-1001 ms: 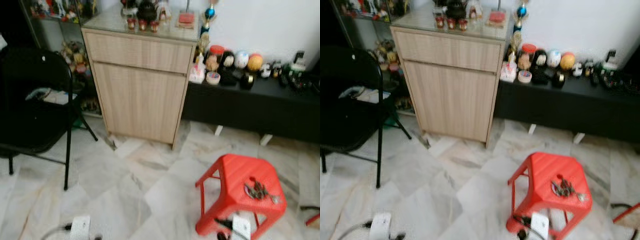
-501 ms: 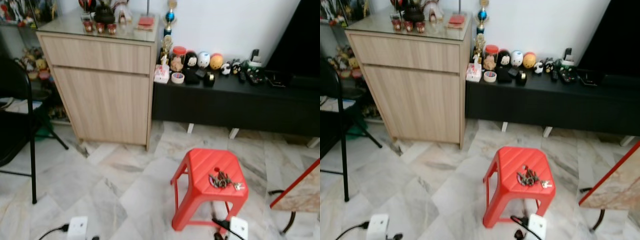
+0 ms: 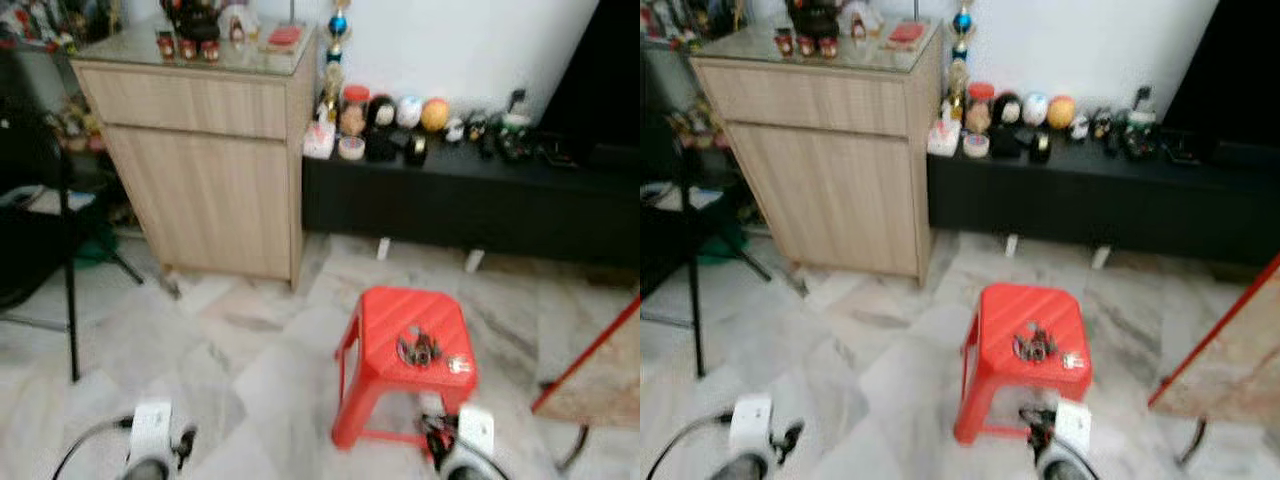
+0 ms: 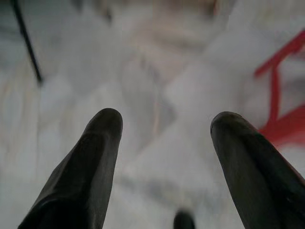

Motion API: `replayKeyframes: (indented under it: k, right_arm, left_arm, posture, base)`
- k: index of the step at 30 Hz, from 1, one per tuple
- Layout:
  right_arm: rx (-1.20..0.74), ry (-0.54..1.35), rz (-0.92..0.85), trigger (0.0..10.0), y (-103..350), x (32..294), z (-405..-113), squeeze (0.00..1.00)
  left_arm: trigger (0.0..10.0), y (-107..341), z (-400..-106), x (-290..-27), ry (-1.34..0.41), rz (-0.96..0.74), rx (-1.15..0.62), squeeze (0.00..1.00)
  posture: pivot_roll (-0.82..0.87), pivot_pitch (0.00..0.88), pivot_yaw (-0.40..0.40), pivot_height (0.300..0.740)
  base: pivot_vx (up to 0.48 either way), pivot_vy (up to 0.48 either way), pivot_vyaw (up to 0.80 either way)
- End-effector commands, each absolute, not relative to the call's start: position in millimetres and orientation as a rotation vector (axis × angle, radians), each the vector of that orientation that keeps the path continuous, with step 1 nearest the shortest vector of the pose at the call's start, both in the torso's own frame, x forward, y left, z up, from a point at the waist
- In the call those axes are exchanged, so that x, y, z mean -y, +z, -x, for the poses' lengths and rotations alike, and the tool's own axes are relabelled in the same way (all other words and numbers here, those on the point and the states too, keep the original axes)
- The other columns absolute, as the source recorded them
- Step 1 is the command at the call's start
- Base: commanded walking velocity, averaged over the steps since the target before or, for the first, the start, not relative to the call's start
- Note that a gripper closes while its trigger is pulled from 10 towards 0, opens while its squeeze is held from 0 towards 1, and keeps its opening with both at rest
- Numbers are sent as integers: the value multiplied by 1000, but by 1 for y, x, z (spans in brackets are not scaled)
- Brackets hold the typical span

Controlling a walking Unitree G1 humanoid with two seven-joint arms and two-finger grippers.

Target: Hang keys on a hook

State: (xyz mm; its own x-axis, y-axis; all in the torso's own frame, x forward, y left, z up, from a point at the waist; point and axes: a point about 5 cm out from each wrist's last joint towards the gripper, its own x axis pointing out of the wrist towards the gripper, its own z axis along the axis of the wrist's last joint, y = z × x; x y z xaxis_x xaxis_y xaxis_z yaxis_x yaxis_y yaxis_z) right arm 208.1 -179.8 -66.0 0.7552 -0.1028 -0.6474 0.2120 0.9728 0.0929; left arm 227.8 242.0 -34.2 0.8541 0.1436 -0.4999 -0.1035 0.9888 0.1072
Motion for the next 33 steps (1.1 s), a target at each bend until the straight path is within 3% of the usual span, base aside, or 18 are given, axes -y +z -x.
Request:
replayKeyframes:
  k: [1,9,19,33]
  right_arm:
    - [-569,-148,-155,10000,-50,176,-229,0]
    - [-336,-152,-188,10000,-20,171,-254,0]
    - [-209,-49,-138,10000,-10,162,-242,0]
    - [-186,-148,-174,10000,-1,172,-253,0]
  left_arm:
    - [10000,-24,-235,-243,117,-72,-441,0]
    - [10000,-2,-242,-224,41,-50,-219,0]
    - [10000,24,-238,-223,30,-51,-57,0]
    - [10000,31,-247,-212,24,-36,-49,0]
  posture:
    - [25,3,-70,740]
    - [30,0,-75,740]
    - [7,0,-84,740]
    - [4,0,-75,740]
  base:
    - [0,0,0]
    - [0,0,0]
    - [0,0,0]
    - [0,-23,0]
